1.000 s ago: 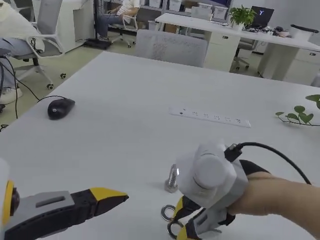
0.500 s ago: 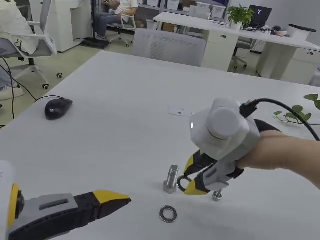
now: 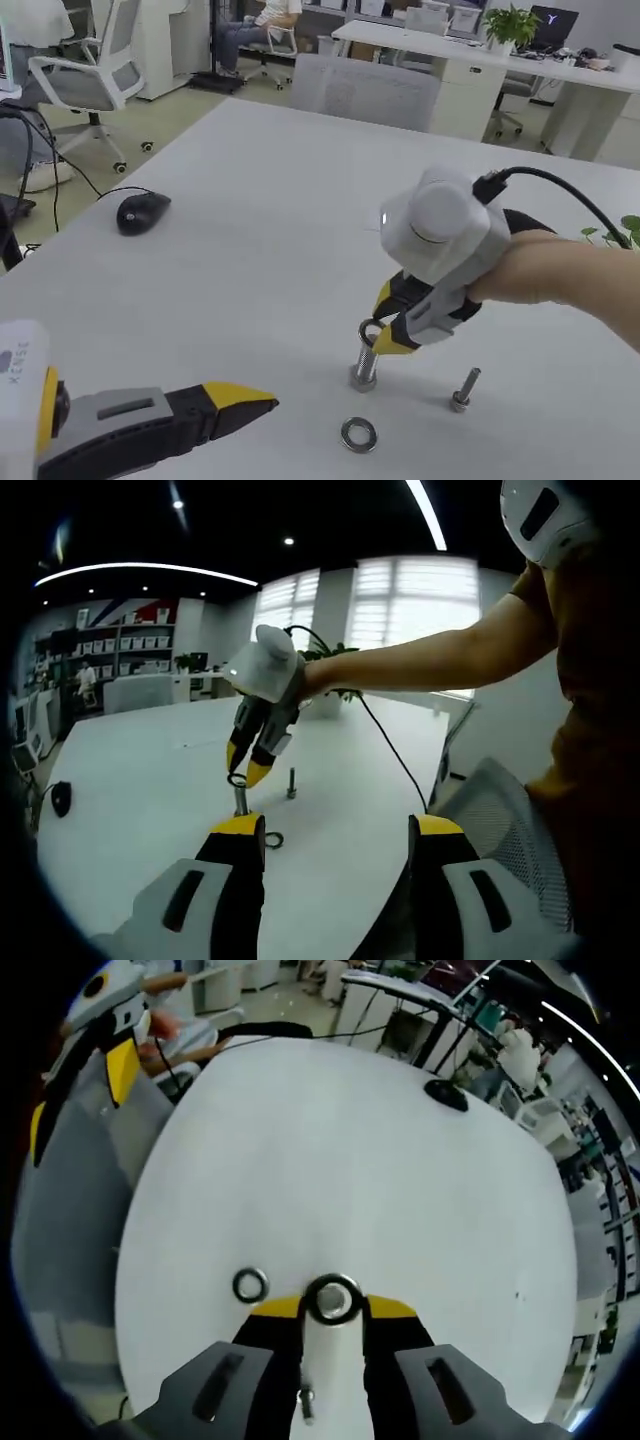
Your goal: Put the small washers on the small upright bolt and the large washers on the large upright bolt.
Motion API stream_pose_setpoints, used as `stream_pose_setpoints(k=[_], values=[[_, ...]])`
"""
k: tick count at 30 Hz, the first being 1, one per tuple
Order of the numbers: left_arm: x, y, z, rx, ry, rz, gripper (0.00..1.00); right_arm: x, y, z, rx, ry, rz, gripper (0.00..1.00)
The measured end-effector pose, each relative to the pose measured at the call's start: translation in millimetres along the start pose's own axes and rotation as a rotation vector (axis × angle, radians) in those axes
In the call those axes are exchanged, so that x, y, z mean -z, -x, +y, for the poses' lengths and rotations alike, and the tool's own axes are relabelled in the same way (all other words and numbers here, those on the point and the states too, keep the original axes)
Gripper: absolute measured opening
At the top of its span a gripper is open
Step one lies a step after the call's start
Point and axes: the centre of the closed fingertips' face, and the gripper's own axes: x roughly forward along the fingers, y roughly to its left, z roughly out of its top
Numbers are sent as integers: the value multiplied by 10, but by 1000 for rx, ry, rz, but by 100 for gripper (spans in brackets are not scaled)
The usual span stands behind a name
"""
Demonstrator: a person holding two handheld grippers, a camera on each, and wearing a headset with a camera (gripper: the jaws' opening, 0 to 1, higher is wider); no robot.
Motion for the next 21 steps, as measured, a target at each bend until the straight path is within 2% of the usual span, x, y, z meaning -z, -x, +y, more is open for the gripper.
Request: stream_pose_setpoints(k=[11, 21], values=[[34, -7, 19, -6, 9, 4, 57, 79, -122, 51, -34, 11, 40, 22], [29, -11, 24, -7, 6, 6, 57, 112, -269, 97, -54, 11, 46, 22]])
